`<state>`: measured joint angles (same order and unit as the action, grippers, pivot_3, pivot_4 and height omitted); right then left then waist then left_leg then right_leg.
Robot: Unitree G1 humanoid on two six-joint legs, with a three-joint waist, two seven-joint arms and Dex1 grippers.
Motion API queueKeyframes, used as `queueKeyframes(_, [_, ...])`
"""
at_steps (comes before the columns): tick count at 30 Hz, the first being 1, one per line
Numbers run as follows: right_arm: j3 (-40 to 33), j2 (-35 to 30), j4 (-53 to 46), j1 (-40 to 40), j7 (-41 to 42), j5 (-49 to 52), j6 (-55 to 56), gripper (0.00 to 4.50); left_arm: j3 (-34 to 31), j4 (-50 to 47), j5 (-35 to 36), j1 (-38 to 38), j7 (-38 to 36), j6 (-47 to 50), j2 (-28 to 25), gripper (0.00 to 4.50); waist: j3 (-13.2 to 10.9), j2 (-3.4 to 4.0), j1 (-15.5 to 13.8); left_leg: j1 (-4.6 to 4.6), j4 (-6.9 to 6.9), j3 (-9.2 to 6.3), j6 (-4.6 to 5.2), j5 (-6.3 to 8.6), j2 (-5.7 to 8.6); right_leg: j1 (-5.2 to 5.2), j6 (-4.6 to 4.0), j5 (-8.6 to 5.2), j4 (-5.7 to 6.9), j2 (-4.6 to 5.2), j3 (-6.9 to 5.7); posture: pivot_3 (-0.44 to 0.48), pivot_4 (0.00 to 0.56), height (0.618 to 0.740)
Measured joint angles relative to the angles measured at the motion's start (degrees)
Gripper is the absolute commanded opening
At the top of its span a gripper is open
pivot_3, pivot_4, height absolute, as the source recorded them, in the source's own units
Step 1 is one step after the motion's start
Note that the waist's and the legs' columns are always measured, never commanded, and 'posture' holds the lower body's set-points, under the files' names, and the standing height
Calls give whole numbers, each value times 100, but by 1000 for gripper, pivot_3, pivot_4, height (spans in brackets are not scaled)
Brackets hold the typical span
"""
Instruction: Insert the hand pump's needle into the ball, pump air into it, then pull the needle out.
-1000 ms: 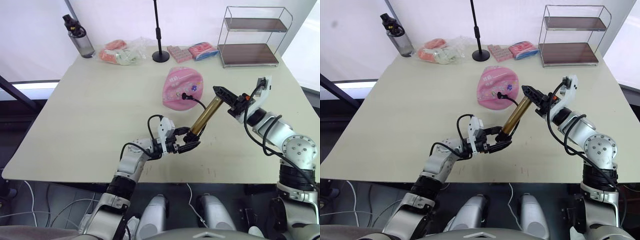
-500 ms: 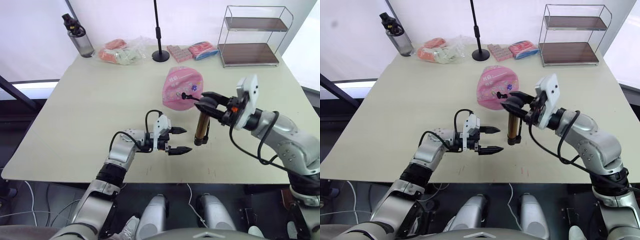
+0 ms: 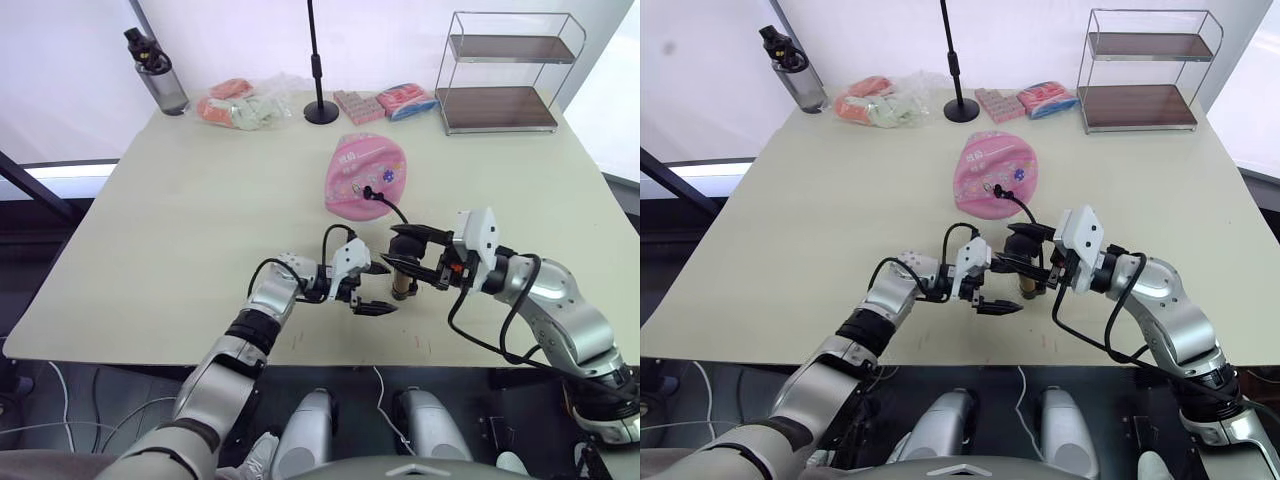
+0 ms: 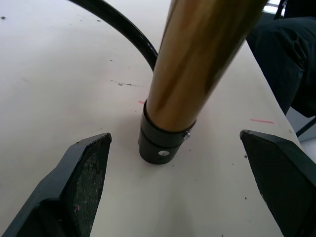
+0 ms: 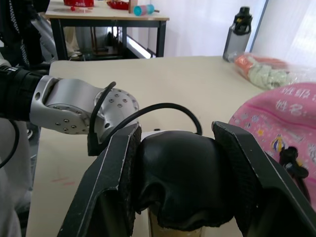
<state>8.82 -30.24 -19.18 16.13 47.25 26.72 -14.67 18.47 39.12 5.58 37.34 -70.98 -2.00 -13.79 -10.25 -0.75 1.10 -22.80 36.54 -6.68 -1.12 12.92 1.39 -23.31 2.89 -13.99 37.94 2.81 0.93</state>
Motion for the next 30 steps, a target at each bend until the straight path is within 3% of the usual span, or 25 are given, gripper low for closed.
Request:
queueKeyframes(16, [-313,183,48,8,-374,166,-534,1796,-35,1028,-375,298,149,-356,467,4445,1,-1,-11,2,3,0,0,0,0,2,-8,6,3,0,0,0,150,731])
queueKeyframes(19, [-329,182,34,9,-386,171,-582,1796,-68,1142,-383,304,264,-451,551,3735,1,-1,-11,3,3,0,0,0,0,2,-9,6,4,0,-1,0,150,731])
queueKeyframes(25, [-437,164,18,29,-405,185,-665,1796,-217,1341,-477,316,494,-597,687,1167,2,0,-12,3,4,1,0,0,0,2,-10,7,4,0,0,0,150,731])
queueKeyframes(30, [-502,118,17,46,-397,223,-772,1796,-232,1406,-549,323,541,-697,735,1098,3,-1,-25,2,4,0,0,0,2,3,-15,10,4,1,-1,0,150,731])
